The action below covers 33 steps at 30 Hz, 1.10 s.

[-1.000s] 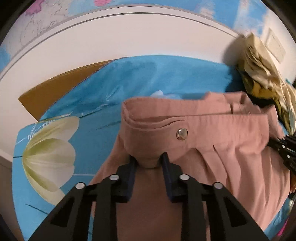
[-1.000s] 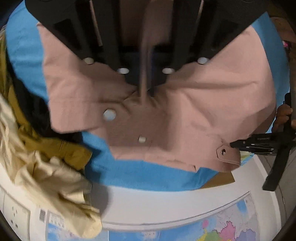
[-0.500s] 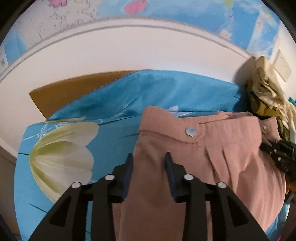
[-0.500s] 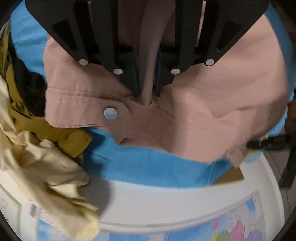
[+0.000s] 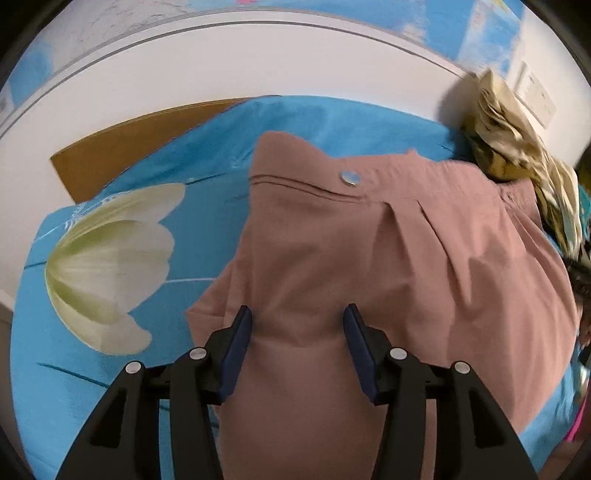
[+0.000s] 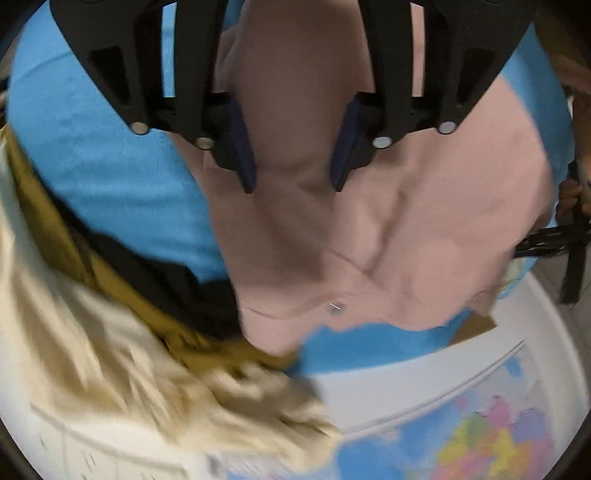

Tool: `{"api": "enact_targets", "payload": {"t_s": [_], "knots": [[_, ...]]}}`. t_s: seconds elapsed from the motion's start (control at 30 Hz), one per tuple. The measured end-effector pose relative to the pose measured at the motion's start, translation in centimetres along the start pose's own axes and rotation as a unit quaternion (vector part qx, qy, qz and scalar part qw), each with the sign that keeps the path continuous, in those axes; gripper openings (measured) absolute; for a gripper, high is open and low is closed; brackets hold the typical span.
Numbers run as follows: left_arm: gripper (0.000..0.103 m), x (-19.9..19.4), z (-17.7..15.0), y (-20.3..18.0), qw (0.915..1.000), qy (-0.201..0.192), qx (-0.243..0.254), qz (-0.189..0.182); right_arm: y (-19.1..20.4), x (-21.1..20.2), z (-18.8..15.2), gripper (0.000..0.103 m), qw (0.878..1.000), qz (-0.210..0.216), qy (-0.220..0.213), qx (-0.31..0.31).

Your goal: Fold large clothes

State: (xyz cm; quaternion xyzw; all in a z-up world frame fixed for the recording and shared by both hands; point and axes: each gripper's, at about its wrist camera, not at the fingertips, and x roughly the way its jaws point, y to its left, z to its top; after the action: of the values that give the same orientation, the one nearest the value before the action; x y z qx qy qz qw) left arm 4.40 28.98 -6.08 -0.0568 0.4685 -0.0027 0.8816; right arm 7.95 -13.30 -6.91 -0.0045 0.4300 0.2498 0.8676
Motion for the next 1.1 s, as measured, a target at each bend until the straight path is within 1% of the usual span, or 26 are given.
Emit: {"api": "enact_targets", "payload": {"t_s": [0.07, 0.17, 0.23, 0.27, 0.33, 0.4, 0.47, 0.5, 0.53, 0.63, 0.73, 0.8, 0.87, 0.9, 0.93, 1.03, 1.1], "knots": [[0.050, -0.1, 0.0, -0.1, 1.0000, 0.002, -0.005, 0.007, 0.2, 0.0, 0.2, 0.039, 1.000, 0.001, -0.004, 0.010], [0.051, -1.2, -0.5, -1.0, 0.9997, -0.011, 0.006, 0.023, 0.3, -1.9, 0.0, 0.041, 0.999, 0.009, -0.026, 0.019], [0.052, -2.4, -1.1, -1.5, 0.9990, -0.026, 0.014, 0.033, 0.7, -3.5, -0.4, 0.043, 0.999, 0.024, -0.040, 0.016], [0.054, -3.0, -1.4, -1.8, 0.9985, -0.035, 0.020, 0.039, 0.8, -4.2, -0.6, 0.043, 0.998, 0.029, -0.045, 0.015], [0.057, -3.9, -1.8, -2.5, 0.9977, -0.046, 0.027, 0.042, 1.7, -6.0, -1.1, 0.045, 0.997, 0.045, -0.060, 0.008], [0.060, -4.6, -2.3, -3.7, 0.9967, -0.057, 0.037, 0.043, 3.0, -6.8, -1.3, 0.046, 0.996, 0.060, -0.070, -0.006], [0.062, -4.9, -2.7, -4.8, 0.9953, -0.067, 0.050, 0.049, 4.5, -6.9, -1.1, 0.053, 0.995, 0.065, -0.075, -0.028], [0.063, -5.0, -2.8, -5.4, 0.9947, -0.070, 0.057, 0.048, 5.6, -6.7, -1.1, 0.059, 0.994, 0.067, -0.076, -0.046], [0.063, -5.0, -2.9, -5.8, 0.9946, -0.071, 0.061, 0.045, 6.5, -6.0, -0.8, 0.059, 0.994, 0.069, -0.073, -0.053], [0.064, -5.0, -3.2, -7.1, 0.9941, -0.072, 0.075, 0.032, 7.9, -3.4, -0.7, 0.056, 0.994, 0.067, -0.043, -0.072], [0.066, -4.3, -3.3, -7.8, 0.9943, -0.068, 0.077, 0.026, 7.8, 0.1, -0.8, 0.054, 0.996, 0.059, 0.000, -0.060], [0.066, -3.4, -3.4, -7.9, 0.9951, -0.059, 0.075, 0.025, 7.6, 1.0, -1.0, 0.055, 0.997, 0.052, -0.003, -0.059], [0.067, -2.1, -3.5, -7.8, 0.9962, -0.043, 0.068, 0.032, 7.9, 0.9, -0.7, 0.055, 0.997, 0.045, -0.003, -0.055], [0.068, -1.4, -3.6, -7.5, 0.9972, -0.032, 0.062, 0.029, 8.1, 0.7, -0.6, 0.055, 0.998, 0.043, -0.002, -0.052], [0.068, -1.2, -3.6, -7.3, 0.9975, -0.029, 0.058, 0.028, 8.2, 0.3, -0.4, 0.055, 0.998, 0.043, -0.005, -0.051], [0.068, -2.0, -3.7, -7.0, 0.9977, -0.040, 0.048, 0.026, 9.1, -2.3, -0.3, 0.054, 0.996, 0.060, -0.040, -0.051], [0.067, -3.6, -3.9, -7.0, 0.9970, -0.063, 0.045, 0.006, 10.0, -3.8, -0.5, 0.054, 0.993, 0.072, -0.063, -0.065]]}}
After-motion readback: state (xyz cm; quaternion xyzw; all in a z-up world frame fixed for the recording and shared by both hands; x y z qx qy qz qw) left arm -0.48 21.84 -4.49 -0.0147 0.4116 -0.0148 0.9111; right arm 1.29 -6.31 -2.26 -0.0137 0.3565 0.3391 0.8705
